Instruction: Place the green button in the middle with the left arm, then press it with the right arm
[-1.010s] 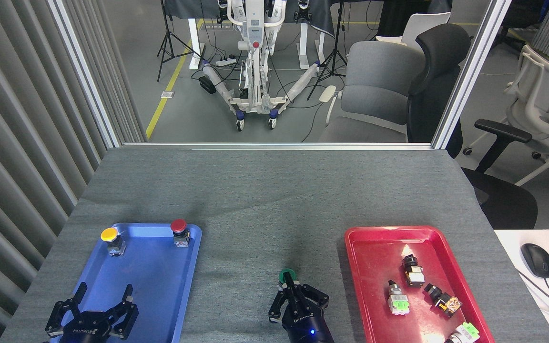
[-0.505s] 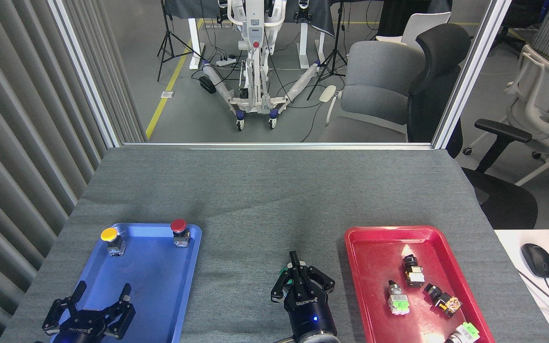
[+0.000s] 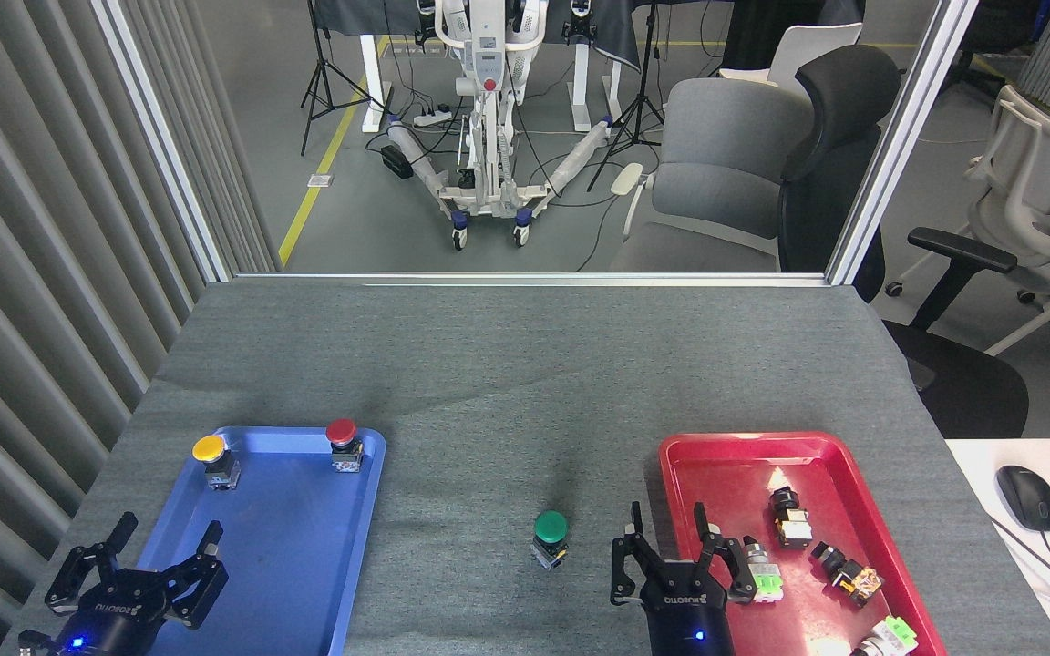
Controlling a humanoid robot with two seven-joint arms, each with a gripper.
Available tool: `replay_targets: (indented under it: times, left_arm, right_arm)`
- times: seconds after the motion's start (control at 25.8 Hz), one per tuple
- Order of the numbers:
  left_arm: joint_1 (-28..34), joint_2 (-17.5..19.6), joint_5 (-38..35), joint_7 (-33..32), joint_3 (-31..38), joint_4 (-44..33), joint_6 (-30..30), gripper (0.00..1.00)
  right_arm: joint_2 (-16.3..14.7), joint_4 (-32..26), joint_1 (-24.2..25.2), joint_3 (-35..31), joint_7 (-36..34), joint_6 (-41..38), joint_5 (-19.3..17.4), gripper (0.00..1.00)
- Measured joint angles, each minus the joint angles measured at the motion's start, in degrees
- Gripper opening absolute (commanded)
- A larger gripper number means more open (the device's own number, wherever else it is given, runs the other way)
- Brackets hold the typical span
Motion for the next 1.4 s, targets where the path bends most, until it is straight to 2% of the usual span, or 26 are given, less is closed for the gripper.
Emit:
replay_targets:
  times: [0.12, 0.27, 0.39, 0.62, 0.89, 1.09, 1.4]
  left_arm:
    - [-0.1, 0.5, 1.2, 0.1, 0.1, -0.3, -2.9, 1.00]
    - [0.1, 0.7, 2.8, 0.2, 0.6, -0.4, -4.7, 1.00]
    - [-0.3, 0.7, 3.7, 0.2, 1.0, -0.5, -5.1, 1.00]
    - [-0.3, 0.7, 6.1, -1.6, 1.8, -2.4, -6.6, 1.00]
    - [-0.1, 0.7, 8.4, -4.0, 2.6, -2.9, -9.4, 1.00]
    - [0.9, 0.7, 10.5, -5.3, 4.4, -2.4, -12.6, 1.00]
    - [0.7, 1.0, 10.5, -5.0, 5.0, 0.8, -13.1, 1.00]
  right_arm:
    - [-1.4, -3.1, 2.7, -0.6, -0.3, -0.1, -2.6, 1.00]
    - [-2.6, -6.2, 5.8, -1.9, -0.5, -0.1, -10.1, 1.00]
    - [-3.4, -6.8, 6.5, -2.6, -0.5, -0.1, -12.1, 1.00]
    - [-4.3, -7.2, 6.7, -3.1, -0.2, -0.1, -8.0, 1.00]
    - [-4.9, -8.5, 6.3, -2.7, 0.6, -0.5, -5.7, 1.00]
    - [-5.1, -9.5, 6.1, -2.4, 0.7, -1.0, -4.8, 1.00]
    - [-4.9, -9.7, 5.7, -2.3, 0.7, -1.0, -4.7, 1.00]
